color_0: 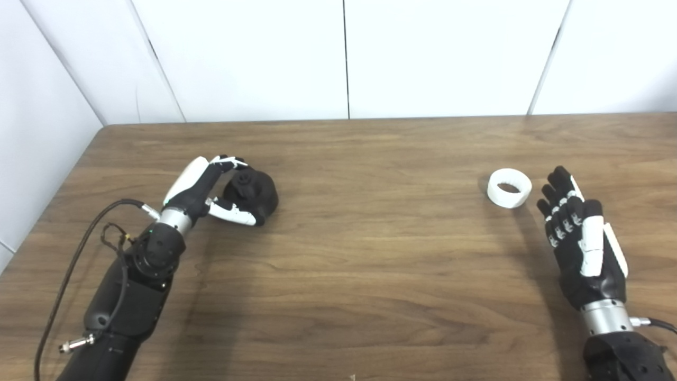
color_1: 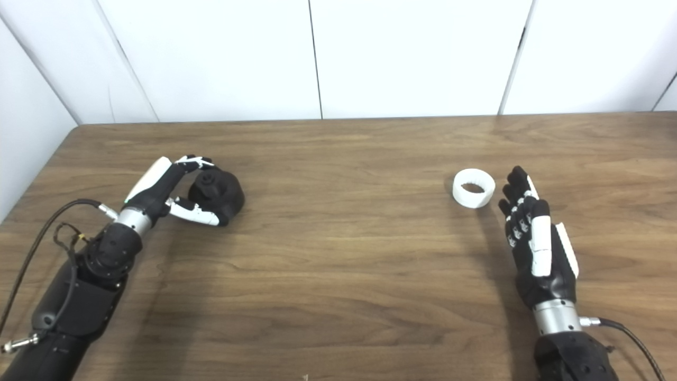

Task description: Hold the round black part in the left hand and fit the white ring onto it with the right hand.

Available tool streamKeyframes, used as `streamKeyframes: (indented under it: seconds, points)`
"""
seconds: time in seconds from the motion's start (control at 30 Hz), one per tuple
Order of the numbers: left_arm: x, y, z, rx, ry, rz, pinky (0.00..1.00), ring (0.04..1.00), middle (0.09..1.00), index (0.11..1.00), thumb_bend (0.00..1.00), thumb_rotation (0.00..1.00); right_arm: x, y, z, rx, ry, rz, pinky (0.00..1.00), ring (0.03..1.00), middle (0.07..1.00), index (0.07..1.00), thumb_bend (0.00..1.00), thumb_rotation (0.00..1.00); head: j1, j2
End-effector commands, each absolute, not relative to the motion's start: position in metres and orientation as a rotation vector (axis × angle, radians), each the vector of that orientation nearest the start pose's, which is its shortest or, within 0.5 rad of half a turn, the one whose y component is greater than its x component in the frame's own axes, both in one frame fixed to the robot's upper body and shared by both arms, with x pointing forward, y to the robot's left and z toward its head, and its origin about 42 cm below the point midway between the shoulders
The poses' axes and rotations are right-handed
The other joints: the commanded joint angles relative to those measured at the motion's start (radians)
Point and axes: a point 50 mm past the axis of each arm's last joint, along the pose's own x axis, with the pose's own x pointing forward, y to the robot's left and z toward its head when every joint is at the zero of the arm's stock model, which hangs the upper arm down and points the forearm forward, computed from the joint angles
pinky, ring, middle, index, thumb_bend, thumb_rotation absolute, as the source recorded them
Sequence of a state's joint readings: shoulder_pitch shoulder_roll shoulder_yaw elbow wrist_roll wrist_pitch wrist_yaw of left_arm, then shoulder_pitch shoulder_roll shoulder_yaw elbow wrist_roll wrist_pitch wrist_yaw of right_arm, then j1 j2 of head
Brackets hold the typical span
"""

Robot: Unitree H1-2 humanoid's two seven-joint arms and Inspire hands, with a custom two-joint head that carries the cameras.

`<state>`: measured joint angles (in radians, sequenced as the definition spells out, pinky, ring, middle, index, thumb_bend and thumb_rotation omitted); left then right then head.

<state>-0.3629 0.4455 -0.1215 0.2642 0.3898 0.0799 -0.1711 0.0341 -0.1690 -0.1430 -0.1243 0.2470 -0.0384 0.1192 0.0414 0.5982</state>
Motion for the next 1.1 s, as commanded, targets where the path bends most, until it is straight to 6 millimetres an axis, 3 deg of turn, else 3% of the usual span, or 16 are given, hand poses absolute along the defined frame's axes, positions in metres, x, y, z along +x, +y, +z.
streamKeyframes:
  seconds: [0.0, 0.13, 0.67, 0.93, 1.07]
  points:
    - [0.404, 0.319, 0.176, 0.886, -0.027, -0.186, 0.98, 0.998, 0.907, 0.608, 0.86, 0.18, 0.264, -0.303, 0.129, 0.039, -0.139, -0.008, 1.00, 1.000, 0.994, 0.987, 0.65, 1.00, 0.000, 0.002]
    - [0.398, 0.304, 0.170, 0.876, -0.037, -0.231, 0.97, 1.000, 0.916, 0.595, 0.85, 0.14, 0.264, -0.302, 0.131, 0.032, -0.136, 0.003, 1.00, 1.000, 1.000, 0.998, 0.65, 1.00, 0.001, 0.005]
    - [0.363, 0.249, 0.152, 0.865, -0.085, -0.408, 0.94, 1.000, 0.919, 0.611, 0.89, 0.19, 0.264, -0.295, 0.135, 0.025, -0.137, 0.025, 1.00, 1.000, 0.999, 1.000, 0.64, 1.00, -0.020, 0.021]
    - [0.335, 0.208, 0.140, 0.840, -0.146, -0.500, 0.93, 1.000, 0.913, 0.609, 0.88, 0.22, 0.266, -0.290, 0.139, 0.032, -0.142, 0.031, 1.00, 1.000, 1.000, 1.000, 0.63, 1.00, -0.041, 0.028]
    - [0.324, 0.197, 0.134, 0.825, -0.169, -0.505, 0.92, 0.996, 0.916, 0.597, 0.88, 0.21, 0.267, -0.290, 0.141, 0.029, -0.142, 0.035, 1.00, 1.000, 1.000, 1.000, 0.63, 1.00, -0.046, 0.033]
